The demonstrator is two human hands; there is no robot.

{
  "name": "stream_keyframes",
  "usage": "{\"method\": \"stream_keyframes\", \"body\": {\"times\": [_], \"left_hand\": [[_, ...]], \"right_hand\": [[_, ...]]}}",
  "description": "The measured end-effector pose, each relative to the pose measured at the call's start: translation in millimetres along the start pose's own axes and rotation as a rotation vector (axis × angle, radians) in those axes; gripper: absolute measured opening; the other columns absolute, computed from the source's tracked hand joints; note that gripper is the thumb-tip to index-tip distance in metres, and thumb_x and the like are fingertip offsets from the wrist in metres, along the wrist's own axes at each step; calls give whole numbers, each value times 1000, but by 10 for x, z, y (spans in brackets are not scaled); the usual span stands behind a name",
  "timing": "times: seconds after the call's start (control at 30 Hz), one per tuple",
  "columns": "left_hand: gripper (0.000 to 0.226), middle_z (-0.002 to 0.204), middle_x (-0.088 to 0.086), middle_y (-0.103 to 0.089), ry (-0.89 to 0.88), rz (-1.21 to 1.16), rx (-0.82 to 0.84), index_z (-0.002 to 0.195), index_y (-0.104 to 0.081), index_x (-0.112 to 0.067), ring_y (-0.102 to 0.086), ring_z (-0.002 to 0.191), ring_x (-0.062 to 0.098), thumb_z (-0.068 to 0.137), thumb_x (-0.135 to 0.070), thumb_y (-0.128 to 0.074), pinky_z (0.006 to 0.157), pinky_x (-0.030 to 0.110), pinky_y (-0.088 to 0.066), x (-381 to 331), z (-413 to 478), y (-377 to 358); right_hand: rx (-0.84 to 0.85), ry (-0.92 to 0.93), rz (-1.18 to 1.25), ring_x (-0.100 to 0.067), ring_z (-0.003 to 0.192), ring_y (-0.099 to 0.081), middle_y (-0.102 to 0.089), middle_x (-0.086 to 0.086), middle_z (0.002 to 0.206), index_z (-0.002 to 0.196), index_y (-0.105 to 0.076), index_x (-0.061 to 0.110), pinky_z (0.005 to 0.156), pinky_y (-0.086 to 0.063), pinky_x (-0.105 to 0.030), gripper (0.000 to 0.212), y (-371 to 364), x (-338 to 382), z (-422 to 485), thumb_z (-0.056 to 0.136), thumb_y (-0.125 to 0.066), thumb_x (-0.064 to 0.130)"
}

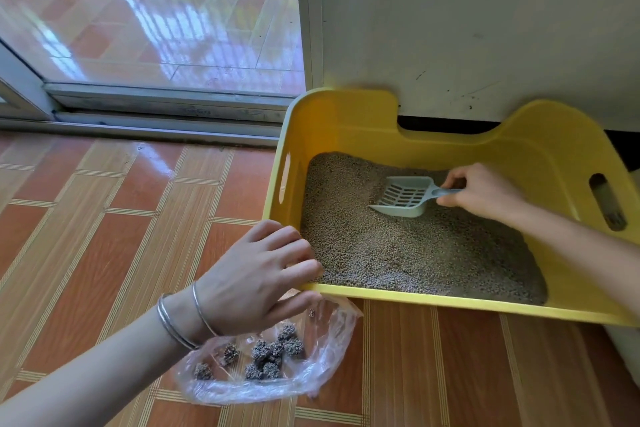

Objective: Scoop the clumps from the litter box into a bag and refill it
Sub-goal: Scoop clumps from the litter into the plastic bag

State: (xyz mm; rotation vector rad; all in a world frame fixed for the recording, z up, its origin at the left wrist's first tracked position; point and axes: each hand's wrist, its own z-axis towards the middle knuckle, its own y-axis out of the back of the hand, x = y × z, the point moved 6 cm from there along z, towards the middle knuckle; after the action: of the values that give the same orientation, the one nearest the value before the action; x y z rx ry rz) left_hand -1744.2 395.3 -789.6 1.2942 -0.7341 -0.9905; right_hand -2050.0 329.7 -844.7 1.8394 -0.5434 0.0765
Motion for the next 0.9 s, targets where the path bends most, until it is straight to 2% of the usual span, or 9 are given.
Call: {"method": "stream_keyframes", "body": {"times": [0.1,0.23,0.33,0.43,0.67,0.9], "left_hand": [[37,79,-9,-53,8,-78,-65,76,-58,-22,-50,83,14,97,-46,-38,84,30,-31,14,16,-3],[41,78,-11,-54,-20,-140,-78,74,-60,-24,-50,82,13,97,-47,-37,83,31,-31,32,1,-44],[41,76,-10,-53,-12,-157,-107,73,-60,-23,-49,81,14,97,-47,-37,83,32,-31,32,16,-51],[39,76,-9,-52,-11,-144,-138,73,-59,-23,-49,81,15,97,-46,-39,82,33,-31,38,-2,-64],[40,76,-9,-54,-14,-117,-157,73,-59,-22,-50,79,16,97,-47,-40,80,32,-32,51,-9,-78],[42,74,-8,-52,3,-50,-172,71,-56,-22,-45,74,14,97,-48,-37,78,29,-32,43,-11,-69]], "right_hand": [[-10,42,-22,-12,62,-52,-59,7,73,79,-61,26,56,-39,-25,13,-48,267,191,76,-73,29],[-7,123,-14,-14,74,-56,-62,6,83,85,-63,27,59,-41,-25,15,-145,627,387,75,-74,29],[8,87,109,-13,81,-56,-63,8,90,87,-63,29,63,-41,-27,18,-308,690,495,74,-75,30],[8,78,219,-11,79,-53,-62,8,92,90,-63,30,58,-32,-25,19,-433,644,489,75,-74,30],[-54,181,391,-13,78,-55,-63,8,88,90,-63,30,66,-39,-28,20,-434,593,380,74,-75,29],[-20,238,479,-7,74,-51,-62,11,85,88,-65,26,64,-34,-28,18,-290,488,167,74,-75,23]]}}
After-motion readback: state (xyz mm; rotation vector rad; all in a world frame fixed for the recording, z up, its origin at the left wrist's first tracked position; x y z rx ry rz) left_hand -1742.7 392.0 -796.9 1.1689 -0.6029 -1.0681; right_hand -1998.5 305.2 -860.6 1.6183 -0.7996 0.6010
